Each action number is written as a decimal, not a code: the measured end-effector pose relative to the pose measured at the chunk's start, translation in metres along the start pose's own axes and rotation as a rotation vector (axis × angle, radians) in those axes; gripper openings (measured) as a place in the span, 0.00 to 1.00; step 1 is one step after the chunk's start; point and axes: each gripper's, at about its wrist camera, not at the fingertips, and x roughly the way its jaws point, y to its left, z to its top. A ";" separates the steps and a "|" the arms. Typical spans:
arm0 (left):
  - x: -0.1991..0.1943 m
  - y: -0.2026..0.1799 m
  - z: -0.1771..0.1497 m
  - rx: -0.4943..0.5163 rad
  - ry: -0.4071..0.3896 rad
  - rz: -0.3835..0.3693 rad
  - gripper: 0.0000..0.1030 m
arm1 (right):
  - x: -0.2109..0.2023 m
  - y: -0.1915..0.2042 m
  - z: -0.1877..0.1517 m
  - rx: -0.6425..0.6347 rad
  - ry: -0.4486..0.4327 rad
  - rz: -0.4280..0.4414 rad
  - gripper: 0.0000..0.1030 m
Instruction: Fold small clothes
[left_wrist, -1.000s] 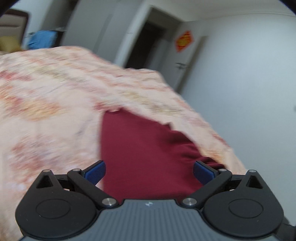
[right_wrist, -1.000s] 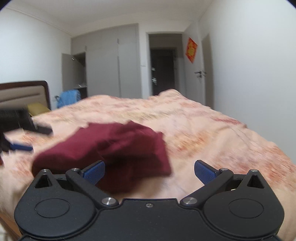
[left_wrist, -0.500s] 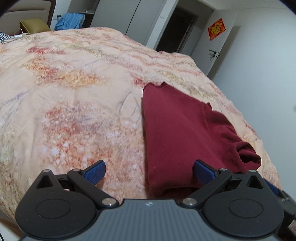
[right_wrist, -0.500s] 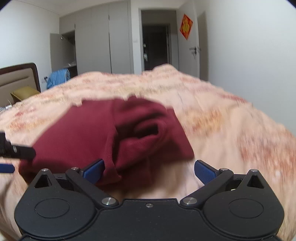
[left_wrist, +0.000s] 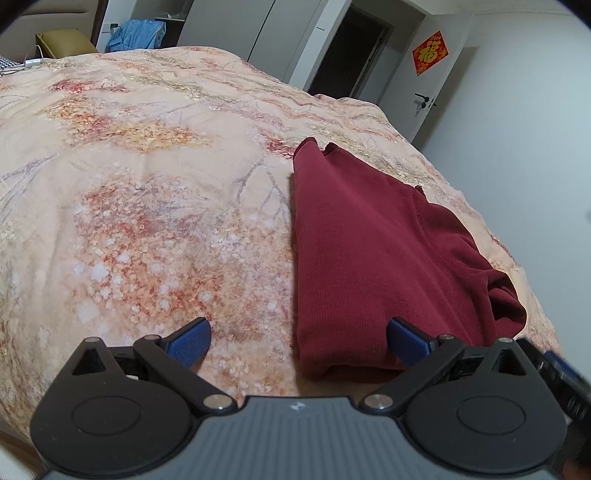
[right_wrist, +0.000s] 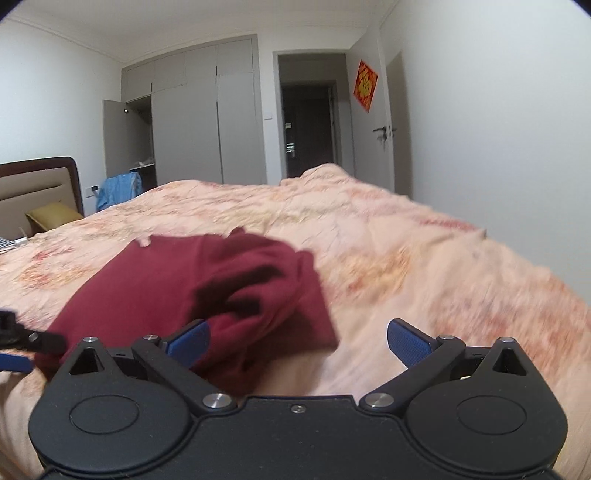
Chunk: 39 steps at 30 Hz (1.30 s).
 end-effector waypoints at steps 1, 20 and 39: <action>0.000 0.000 0.000 0.001 0.000 0.000 1.00 | 0.003 -0.002 0.003 -0.011 -0.001 -0.010 0.92; 0.000 0.000 -0.001 0.009 0.003 0.009 1.00 | 0.026 0.025 0.001 -0.351 0.006 -0.012 0.08; -0.001 -0.002 -0.004 0.026 0.005 0.015 1.00 | 0.056 0.018 0.019 -0.322 0.079 0.089 0.33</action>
